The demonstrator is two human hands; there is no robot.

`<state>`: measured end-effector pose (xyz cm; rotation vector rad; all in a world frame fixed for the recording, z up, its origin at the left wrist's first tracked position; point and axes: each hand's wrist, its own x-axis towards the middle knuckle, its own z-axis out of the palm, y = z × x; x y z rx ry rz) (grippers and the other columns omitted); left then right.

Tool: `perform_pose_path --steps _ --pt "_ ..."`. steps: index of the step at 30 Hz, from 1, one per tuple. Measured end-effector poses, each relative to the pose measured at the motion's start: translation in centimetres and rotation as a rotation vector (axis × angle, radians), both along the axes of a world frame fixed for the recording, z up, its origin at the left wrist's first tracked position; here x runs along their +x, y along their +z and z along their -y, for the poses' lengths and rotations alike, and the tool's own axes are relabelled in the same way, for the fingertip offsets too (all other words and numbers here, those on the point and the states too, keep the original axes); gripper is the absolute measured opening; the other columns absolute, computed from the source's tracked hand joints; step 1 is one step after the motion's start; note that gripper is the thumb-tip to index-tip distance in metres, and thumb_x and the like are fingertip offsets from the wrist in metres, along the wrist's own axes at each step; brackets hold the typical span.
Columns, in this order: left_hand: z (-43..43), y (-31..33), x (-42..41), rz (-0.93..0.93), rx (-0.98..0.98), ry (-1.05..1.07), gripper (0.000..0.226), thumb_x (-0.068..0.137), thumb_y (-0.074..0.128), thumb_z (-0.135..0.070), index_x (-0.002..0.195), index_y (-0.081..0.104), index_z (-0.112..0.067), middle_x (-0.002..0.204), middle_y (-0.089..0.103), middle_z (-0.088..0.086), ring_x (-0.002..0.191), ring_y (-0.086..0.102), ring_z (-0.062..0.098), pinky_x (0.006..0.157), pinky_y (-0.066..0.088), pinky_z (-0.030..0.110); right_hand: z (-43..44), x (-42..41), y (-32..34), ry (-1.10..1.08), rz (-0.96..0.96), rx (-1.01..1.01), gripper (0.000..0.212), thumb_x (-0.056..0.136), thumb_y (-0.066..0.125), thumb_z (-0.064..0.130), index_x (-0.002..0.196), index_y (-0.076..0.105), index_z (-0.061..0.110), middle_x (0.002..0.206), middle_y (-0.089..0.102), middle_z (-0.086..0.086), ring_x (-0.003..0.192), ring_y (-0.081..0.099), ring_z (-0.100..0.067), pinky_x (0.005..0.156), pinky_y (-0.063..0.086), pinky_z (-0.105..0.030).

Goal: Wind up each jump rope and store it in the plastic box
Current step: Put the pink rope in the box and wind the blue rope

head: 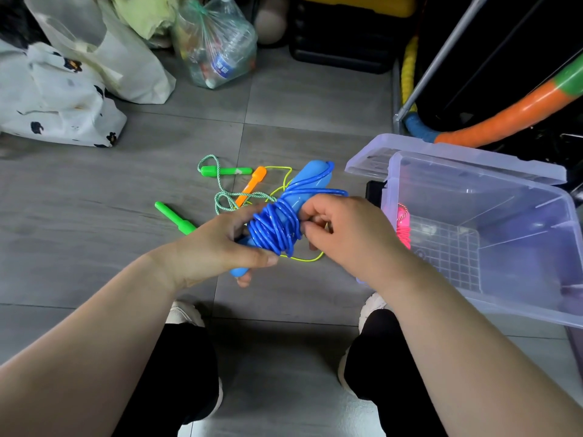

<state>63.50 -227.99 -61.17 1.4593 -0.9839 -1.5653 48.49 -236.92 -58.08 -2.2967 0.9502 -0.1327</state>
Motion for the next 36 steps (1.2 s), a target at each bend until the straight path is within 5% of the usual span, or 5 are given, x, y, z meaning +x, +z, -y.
perform_pose_path --steps 6,14,23,27,36 --pt "0.5 0.3 0.0 -0.058 -0.108 0.103 0.042 0.055 0.069 -0.008 0.090 0.058 -0.028 0.055 0.059 -0.003 0.035 0.045 0.007 0.045 0.046 0.019 -0.6 1.2 -1.2 -0.238 0.234 -0.205 0.021 0.071 0.045 0.022 0.080 0.059 0.009 0.045 0.030 0.015 0.054 0.038 -0.019 0.052 0.033 -0.030" --pt "0.7 0.1 0.2 -0.176 -0.133 0.165 0.042 0.046 0.067 -0.022 0.086 0.057 -0.023 0.058 0.059 -0.003 0.034 0.044 0.009 0.040 0.042 0.018 -0.1 1.5 -0.5 -0.629 0.500 0.295 0.016 0.071 0.051 0.019 0.057 0.044 0.023 0.040 0.045 0.010 0.041 0.041 -0.007 0.044 0.036 -0.018" --pt "0.5 -0.3 0.4 -0.081 -0.068 0.153 0.042 0.043 0.069 -0.025 0.083 0.058 -0.024 0.056 0.060 -0.005 0.038 0.046 0.013 0.039 0.041 0.019 0.1 0.6 -1.0 -0.278 0.252 -0.082 0.027 0.080 0.060 0.019 0.106 0.059 0.020 0.059 0.039 0.013 0.057 0.038 -0.009 0.063 0.035 -0.027" --pt "0.6 -0.5 0.2 -0.065 -0.053 0.128 0.042 0.044 0.067 -0.028 0.085 0.058 -0.026 0.056 0.060 -0.006 0.034 0.045 0.010 0.039 0.042 0.019 0.3 0.7 -1.4 -0.266 0.302 -0.200 0.021 0.073 0.054 0.022 0.087 0.067 0.012 0.060 0.031 0.018 0.066 0.035 -0.003 0.057 0.028 -0.024" --pt "0.6 -0.1 0.1 -0.143 -0.059 0.107 0.047 0.044 0.070 -0.021 0.088 0.053 -0.022 0.056 0.061 -0.004 0.034 0.045 0.008 0.039 0.042 0.020 0.1 1.0 -1.4 -0.342 0.498 -0.192 0.018 0.069 0.046 0.032 0.057 0.041 0.020 0.056 0.034 0.017 0.055 0.037 -0.012 0.053 0.030 -0.020"
